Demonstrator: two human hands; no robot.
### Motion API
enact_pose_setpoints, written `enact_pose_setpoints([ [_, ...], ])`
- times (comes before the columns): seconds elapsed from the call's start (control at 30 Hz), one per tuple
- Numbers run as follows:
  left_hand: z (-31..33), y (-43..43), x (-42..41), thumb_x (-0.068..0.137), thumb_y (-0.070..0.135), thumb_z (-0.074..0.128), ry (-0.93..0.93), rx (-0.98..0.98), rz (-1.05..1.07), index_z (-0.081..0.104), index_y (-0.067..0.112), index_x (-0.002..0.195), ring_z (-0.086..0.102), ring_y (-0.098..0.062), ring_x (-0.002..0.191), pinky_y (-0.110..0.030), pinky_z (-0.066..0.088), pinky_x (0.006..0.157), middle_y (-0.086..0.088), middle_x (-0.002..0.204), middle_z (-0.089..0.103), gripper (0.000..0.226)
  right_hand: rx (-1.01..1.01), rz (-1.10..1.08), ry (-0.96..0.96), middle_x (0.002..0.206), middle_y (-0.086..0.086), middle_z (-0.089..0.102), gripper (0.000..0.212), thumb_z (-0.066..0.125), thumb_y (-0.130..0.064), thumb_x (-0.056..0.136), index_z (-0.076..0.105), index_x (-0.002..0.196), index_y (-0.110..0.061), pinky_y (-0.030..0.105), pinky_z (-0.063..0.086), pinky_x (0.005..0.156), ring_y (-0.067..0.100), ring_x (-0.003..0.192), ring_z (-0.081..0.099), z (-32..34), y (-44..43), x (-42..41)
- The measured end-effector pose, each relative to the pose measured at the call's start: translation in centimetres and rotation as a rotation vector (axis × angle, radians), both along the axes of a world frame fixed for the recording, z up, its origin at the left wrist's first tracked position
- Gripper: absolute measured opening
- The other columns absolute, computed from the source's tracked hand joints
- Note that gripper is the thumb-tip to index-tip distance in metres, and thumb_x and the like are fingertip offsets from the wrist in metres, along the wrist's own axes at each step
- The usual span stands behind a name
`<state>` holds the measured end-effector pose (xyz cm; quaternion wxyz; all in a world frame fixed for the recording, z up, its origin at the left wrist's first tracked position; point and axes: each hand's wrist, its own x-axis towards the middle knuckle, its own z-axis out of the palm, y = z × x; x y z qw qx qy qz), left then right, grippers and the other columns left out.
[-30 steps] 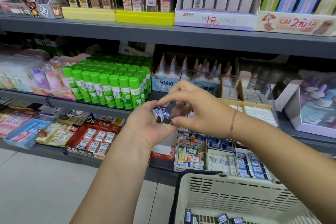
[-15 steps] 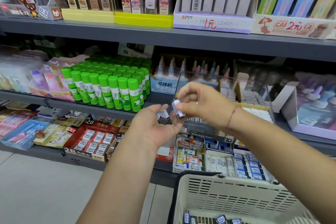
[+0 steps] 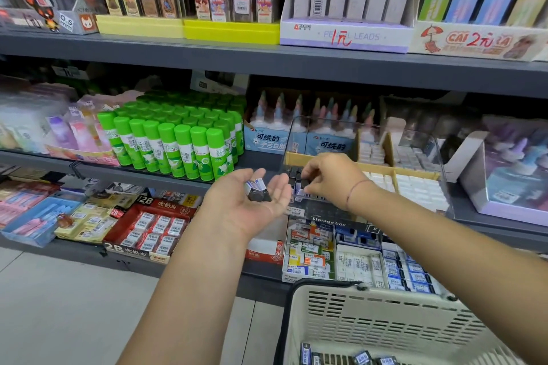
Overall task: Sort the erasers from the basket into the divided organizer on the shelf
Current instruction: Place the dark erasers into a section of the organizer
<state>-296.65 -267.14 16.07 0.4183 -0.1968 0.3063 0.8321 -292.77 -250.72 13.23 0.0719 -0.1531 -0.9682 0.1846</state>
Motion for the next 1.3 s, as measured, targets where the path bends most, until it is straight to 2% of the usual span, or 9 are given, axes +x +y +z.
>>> enact_pose_setpoints([
  [0.33,0.0,0.2,0.4,0.100,0.015,0.042,0.018,0.049,-0.058,0.056,-0.006,0.112,0.059,-0.037,0.108,-0.046,0.046,0.094,-0.030,0.114,0.058,0.029,0.218,0.123,0.014,0.097,-0.004,0.054,0.012,0.068,-0.025,0.084,0.068,0.094,-0.020,0.034,0.047,0.085,0.017,0.094,0.055,-0.1,0.1,-0.4],
  [0.47,0.3,0.3,0.8,0.097,0.007,0.041,0.038,0.066,-0.103,0.051,-0.013,0.093,0.061,-0.036,0.109,-0.046,0.044,0.099,-0.028,0.104,0.064,0.023,-0.046,0.094,0.270,0.091,-0.005,0.063,0.011,0.066,-0.016,0.085,0.070,0.094,-0.022,0.020,0.044,0.075,0.006,0.074,0.055,2.0,-0.5,0.8],
  [0.6,0.3,0.7,0.9,0.094,0.000,0.045,0.073,0.043,-0.096,0.046,-0.004,0.092,0.064,-0.031,0.092,-0.046,0.047,0.096,-0.024,0.100,0.063,0.005,-0.207,0.323,0.370,0.096,-0.004,0.060,0.029,0.058,-0.002,0.080,0.070,0.097,-0.022,0.014,0.045,0.072,0.007,0.080,0.057,4.0,-2.5,3.5],
  [0.8,-0.4,0.9,1.2,0.093,0.001,0.048,0.135,0.007,-0.207,0.054,-0.001,0.096,0.063,-0.026,0.078,-0.032,0.053,0.043,-0.018,0.079,0.065,0.007,-0.017,0.387,0.315,0.099,-0.001,0.058,0.029,0.076,-0.011,0.074,0.071,0.102,-0.017,0.018,0.045,0.081,0.005,0.085,0.053,2.7,-3.7,4.2],
  [0.9,-0.1,0.9,1.7,0.094,0.004,0.049,0.135,-0.003,-0.216,0.053,-0.002,0.094,0.065,-0.030,0.084,-0.037,0.056,0.056,-0.019,0.080,0.068,0.007,0.019,0.326,0.339,0.092,-0.004,0.060,0.024,0.077,-0.018,0.074,0.071,0.098,-0.019,0.029,0.049,0.080,0.008,0.083,0.056,2.5,-3.7,4.1],
  [1.03,0.1,0.9,1.8,0.100,0.014,0.046,0.114,-0.047,-0.181,0.053,0.001,0.090,0.062,-0.031,0.106,-0.049,0.044,0.096,-0.016,0.096,0.066,0.017,-0.209,0.182,0.387,0.082,-0.008,0.067,0.012,0.073,-0.016,0.080,0.072,0.091,-0.021,0.020,0.052,0.072,0.007,0.071,0.062,3.8,-2.7,4.4],
  [1.13,0.0,0.4,0.9,0.101,0.022,0.045,0.024,-0.035,-0.066,0.053,0.003,0.087,0.062,-0.022,0.077,-0.030,0.050,0.071,-0.014,0.083,0.062,0.025,-0.390,0.032,0.365,0.072,0.001,0.070,0.011,0.075,-0.012,0.077,0.069,0.083,-0.017,0.024,0.054,0.065,0.015,0.062,0.065,5.3,-0.2,4.4],
  [1.2,-0.3,0.1,0.3,0.102,0.026,0.042,0.001,-0.082,-0.012,0.053,0.004,0.085,0.046,-0.011,0.060,-0.021,0.036,0.054,-0.008,0.073,0.052,0.030,-0.315,0.005,0.245,0.074,0.002,0.070,0.010,0.076,-0.013,0.077,0.070,0.084,-0.016,0.026,0.057,0.070,0.014,0.063,0.067,5.3,1.2,4.2],
  [1.3,-0.5,0.0,0.0,0.103,0.020,0.029,0.051,-0.133,-0.035,0.054,0.004,0.094,0.031,-0.010,0.057,-0.020,0.025,0.053,-0.006,0.070,0.040,0.031,-0.142,0.046,0.048,0.085,-0.006,0.067,0.010,0.076,-0.016,0.079,0.070,0.086,-0.020,0.023,0.055,0.076,0.005,0.068,0.063,3.7,1.5,3.4],
])
